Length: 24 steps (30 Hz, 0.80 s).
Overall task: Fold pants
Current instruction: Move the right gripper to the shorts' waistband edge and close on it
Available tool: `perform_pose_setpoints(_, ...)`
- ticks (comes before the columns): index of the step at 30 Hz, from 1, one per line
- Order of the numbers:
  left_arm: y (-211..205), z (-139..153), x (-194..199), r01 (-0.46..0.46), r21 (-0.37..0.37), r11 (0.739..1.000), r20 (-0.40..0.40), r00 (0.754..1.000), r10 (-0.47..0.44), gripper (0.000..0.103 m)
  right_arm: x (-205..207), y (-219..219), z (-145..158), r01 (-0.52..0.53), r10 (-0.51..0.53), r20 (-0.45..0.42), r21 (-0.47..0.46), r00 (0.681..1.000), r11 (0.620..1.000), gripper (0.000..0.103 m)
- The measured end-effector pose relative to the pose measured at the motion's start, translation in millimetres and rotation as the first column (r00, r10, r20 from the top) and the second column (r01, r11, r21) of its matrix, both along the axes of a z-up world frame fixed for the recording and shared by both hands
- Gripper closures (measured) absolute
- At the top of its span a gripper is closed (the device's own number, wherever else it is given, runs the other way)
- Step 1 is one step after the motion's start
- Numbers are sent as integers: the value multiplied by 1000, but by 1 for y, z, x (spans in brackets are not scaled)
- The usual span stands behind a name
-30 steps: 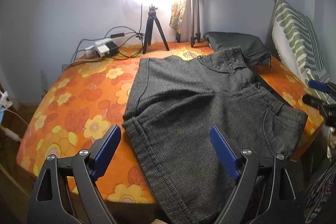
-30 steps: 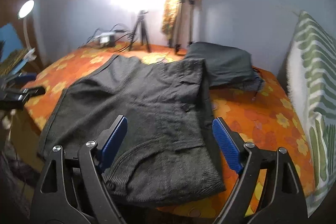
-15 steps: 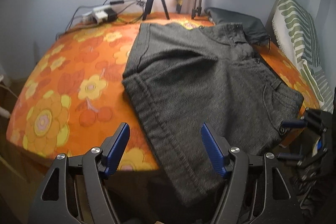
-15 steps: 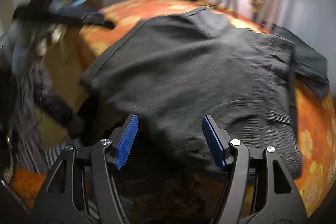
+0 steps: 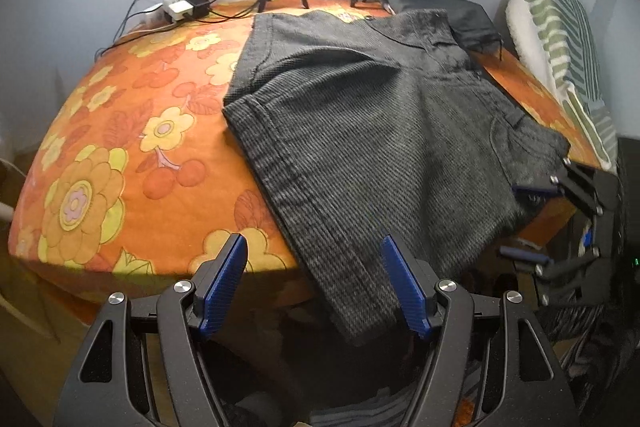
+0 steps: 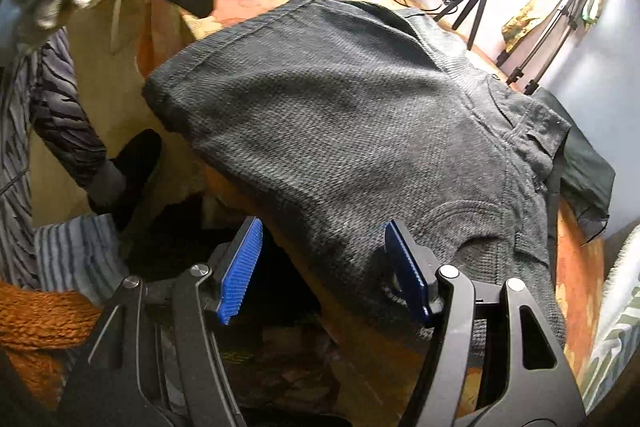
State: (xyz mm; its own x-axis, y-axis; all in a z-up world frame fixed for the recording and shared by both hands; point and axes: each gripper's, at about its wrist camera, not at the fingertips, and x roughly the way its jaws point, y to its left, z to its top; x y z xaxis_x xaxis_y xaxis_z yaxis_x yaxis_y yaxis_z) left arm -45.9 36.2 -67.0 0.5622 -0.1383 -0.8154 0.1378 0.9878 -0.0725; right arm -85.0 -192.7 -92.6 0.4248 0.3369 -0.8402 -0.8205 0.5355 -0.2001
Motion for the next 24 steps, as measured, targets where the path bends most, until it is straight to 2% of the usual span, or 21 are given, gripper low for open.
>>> perform_pose_setpoints(2,-6,1,-3,29,26,999,9,1000,-29,33,3,2,-2,3,-3,-5,-18,1000,1000,39)
perform_pose_setpoints(4,-13,2,-7,83,55,995,12,996,-84,33,8,3,-2,2,-2,-26,-15,1000,1000,57)
perform_pose_setpoints(5,-17,2,-10,108,73,991,17,994,-110,33,10,2,1,5,-4,-56,7,998,1000,59)
perform_pose_setpoints(7,-28,4,-16,164,115,980,32,985,-169,33,17,-1,7,22,-18,-94,48,995,999,76)
perform_pose_setpoints(10,-44,4,-24,246,169,954,50,965,-258,33,27,-6,14,58,-43,-150,98,988,994,89)
perform_pose_setpoints(12,-55,2,-28,291,195,937,54,950,-306,33,36,-8,19,90,-65,-184,129,981,988,92)
perform_pose_setpoints(17,-84,-10,-32,379,288,879,43,912,-408,33,41,-6,29,102,-69,-197,167,978,981,95)
perform_pose_setpoints(21,-101,-30,-33,435,382,816,7,881,-473,33,47,-5,36,120,-83,-193,189,978,975,97)
perform_pose_setpoints(23,-105,-40,-32,441,434,786,-5,873,-488,33,50,-7,40,136,-94,-200,206,975,969,97)
perform_pose_setpoints(24,-106,-44,-32,440,445,780,-8,873,-488,33,52,-9,41,140,-97,-203,211,974,967,97)
